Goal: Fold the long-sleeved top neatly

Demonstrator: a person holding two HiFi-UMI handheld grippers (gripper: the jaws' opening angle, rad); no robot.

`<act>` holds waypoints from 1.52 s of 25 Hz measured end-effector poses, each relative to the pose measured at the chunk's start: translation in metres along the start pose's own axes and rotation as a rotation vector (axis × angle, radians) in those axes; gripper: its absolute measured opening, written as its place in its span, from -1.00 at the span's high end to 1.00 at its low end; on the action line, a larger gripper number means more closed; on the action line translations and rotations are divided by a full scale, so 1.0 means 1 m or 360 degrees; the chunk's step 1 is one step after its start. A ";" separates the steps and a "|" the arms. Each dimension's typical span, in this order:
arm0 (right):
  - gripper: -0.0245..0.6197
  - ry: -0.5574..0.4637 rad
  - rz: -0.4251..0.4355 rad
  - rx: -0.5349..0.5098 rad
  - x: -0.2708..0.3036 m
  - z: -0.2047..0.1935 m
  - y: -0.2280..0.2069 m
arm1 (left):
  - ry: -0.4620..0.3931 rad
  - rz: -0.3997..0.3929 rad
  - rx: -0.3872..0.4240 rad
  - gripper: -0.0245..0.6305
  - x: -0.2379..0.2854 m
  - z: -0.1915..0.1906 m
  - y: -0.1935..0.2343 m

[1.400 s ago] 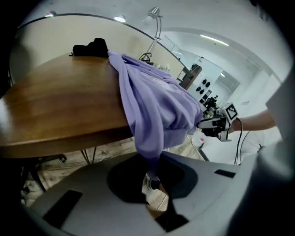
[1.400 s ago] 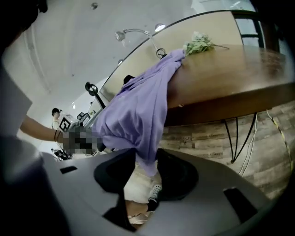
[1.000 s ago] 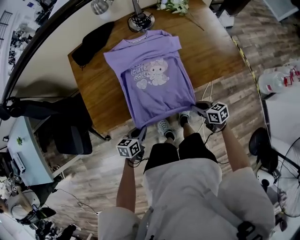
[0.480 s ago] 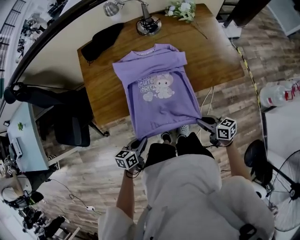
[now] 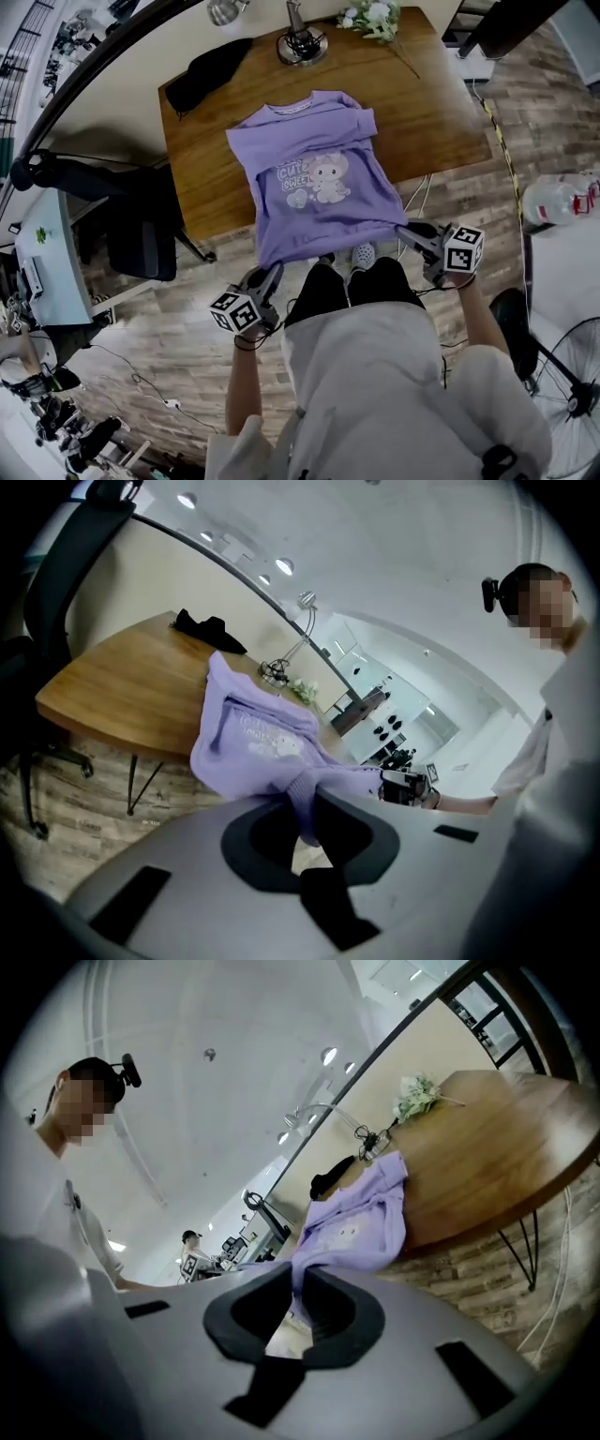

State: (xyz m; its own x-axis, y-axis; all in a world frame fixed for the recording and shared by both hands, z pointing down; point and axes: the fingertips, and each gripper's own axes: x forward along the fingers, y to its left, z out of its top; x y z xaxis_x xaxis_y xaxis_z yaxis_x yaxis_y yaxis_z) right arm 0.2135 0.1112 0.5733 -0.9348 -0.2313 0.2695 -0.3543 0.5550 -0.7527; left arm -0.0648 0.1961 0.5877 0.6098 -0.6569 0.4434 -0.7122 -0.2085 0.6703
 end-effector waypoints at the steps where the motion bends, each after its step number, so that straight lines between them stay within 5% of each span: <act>1: 0.80 -0.0027 0.0012 0.0009 0.005 0.013 -0.001 | -0.0023 -0.0006 0.0009 0.80 0.005 0.016 0.002; 12: 0.80 -0.0174 -0.0185 -0.0022 0.077 0.144 -0.053 | -0.0045 -0.0082 0.0080 0.80 0.078 0.175 0.057; 18: 0.80 -0.0243 -0.0248 0.0053 0.113 0.196 -0.083 | -0.0067 -0.0097 0.0007 0.80 0.111 0.235 0.092; 23: 0.80 -0.0192 -0.0368 0.0104 0.134 0.213 -0.116 | -0.0032 -0.0062 -0.0114 0.80 0.138 0.250 0.121; 36: 0.79 -0.0253 -0.0373 0.0461 0.174 0.238 -0.175 | -0.0051 0.0161 -0.0351 0.79 0.187 0.268 0.177; 38: 0.76 -0.0258 -0.0369 0.0493 0.179 0.241 -0.182 | -0.0089 0.0149 -0.0413 0.66 0.193 0.272 0.177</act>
State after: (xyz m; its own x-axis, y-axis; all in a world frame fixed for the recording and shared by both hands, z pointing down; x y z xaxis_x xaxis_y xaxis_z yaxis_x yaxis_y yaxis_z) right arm 0.1167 -0.2237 0.6140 -0.8066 -0.4583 0.3734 -0.5074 0.2128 -0.8350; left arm -0.1675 -0.1648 0.6301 0.5205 -0.7049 0.4819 -0.6473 0.0424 0.7611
